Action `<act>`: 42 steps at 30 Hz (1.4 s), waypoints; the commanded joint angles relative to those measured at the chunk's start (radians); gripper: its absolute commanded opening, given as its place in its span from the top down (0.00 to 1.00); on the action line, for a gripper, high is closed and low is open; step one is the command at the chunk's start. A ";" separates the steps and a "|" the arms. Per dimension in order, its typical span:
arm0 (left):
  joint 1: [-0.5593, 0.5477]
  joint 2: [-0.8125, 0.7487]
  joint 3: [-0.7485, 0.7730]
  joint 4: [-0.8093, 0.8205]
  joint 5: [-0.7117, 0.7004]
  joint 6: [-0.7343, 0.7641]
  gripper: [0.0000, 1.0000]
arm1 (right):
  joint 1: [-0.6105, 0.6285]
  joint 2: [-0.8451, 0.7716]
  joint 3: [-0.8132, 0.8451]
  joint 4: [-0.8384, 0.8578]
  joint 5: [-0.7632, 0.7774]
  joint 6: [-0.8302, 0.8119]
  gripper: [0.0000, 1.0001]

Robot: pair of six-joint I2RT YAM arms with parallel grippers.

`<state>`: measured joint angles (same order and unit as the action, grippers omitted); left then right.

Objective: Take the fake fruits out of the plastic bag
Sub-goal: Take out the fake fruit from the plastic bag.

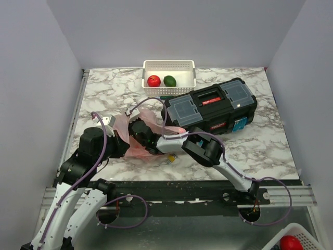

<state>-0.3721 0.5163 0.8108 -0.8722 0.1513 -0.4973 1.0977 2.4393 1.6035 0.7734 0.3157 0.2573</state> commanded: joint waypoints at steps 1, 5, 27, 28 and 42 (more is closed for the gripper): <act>0.004 -0.003 -0.007 0.016 0.035 0.016 1.00 | -0.008 0.094 0.125 -0.103 0.006 -0.010 0.01; 0.004 -0.017 -0.009 0.018 0.027 0.013 1.00 | -0.021 0.136 0.188 -0.128 -0.015 0.001 0.10; 0.004 -0.104 0.008 -0.053 -0.295 -0.111 1.00 | -0.045 -0.123 -0.141 -0.006 0.107 -0.053 0.68; 0.004 -0.097 0.010 -0.056 -0.298 -0.113 1.00 | -0.045 -0.136 -0.155 -0.006 0.095 -0.049 0.70; 0.004 -0.042 0.001 -0.022 -0.193 -0.084 1.00 | -0.030 -0.409 -0.344 -0.224 -0.034 0.008 0.96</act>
<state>-0.3679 0.4747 0.8093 -0.9134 -0.0841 -0.5919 1.0714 2.1387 1.3148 0.6170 0.3008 0.2310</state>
